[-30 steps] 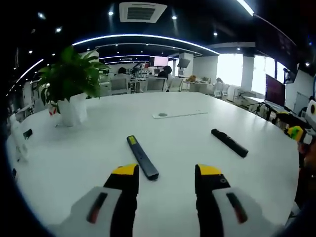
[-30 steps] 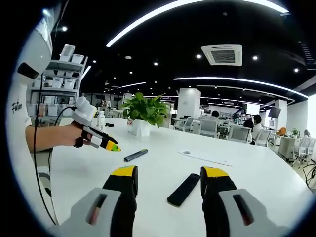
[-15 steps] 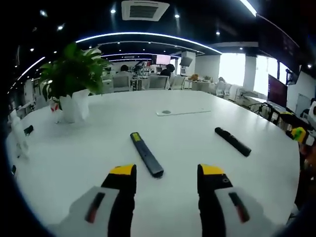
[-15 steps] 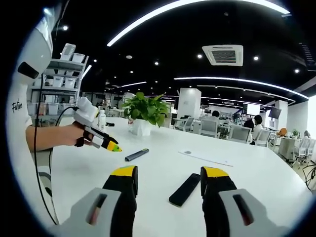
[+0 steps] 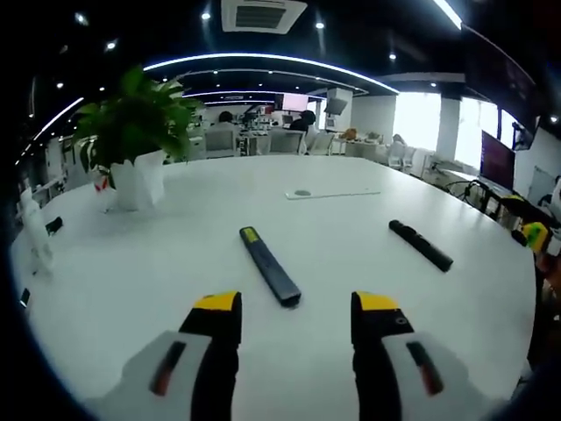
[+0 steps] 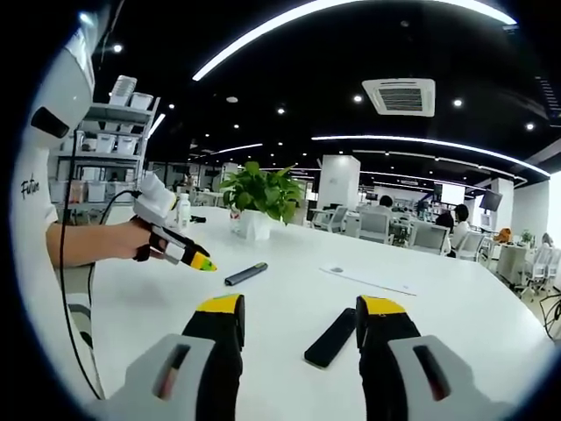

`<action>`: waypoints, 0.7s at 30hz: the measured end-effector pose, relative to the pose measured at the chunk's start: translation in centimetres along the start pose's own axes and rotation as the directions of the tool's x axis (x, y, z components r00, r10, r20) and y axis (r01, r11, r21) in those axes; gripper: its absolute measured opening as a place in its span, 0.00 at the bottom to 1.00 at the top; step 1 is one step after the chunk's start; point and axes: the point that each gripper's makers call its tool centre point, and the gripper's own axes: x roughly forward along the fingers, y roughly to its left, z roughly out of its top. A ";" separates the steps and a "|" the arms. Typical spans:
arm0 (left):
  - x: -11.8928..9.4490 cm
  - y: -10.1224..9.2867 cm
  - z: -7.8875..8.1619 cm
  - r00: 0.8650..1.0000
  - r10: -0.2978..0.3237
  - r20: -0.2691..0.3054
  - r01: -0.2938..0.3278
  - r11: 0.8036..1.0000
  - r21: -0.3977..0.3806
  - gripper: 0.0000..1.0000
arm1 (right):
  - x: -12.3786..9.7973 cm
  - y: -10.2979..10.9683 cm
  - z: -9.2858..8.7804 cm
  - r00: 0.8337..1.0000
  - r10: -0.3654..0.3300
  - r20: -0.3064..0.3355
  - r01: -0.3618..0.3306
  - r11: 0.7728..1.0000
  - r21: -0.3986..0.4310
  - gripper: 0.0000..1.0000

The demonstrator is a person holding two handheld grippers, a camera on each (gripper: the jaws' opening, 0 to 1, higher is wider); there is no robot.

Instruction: Pflip the remote and laser pointer to the front side, press the buttons, and align them neatly on the table

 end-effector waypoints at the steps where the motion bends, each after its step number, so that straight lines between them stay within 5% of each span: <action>1: 0.1 -0.1 -0.1 1.000 -0.001 -0.003 0.001 1.000 0.003 0.52 | 0.0 0.0 0.0 1.000 0.000 -0.001 0.000 1.000 0.000 0.54; 21: 1.2 -0.1 -0.8 1.000 -0.001 -0.026 0.001 1.000 -0.008 0.52 | -0.4 -0.4 -0.3 1.000 -0.011 -0.005 0.011 1.000 0.007 0.52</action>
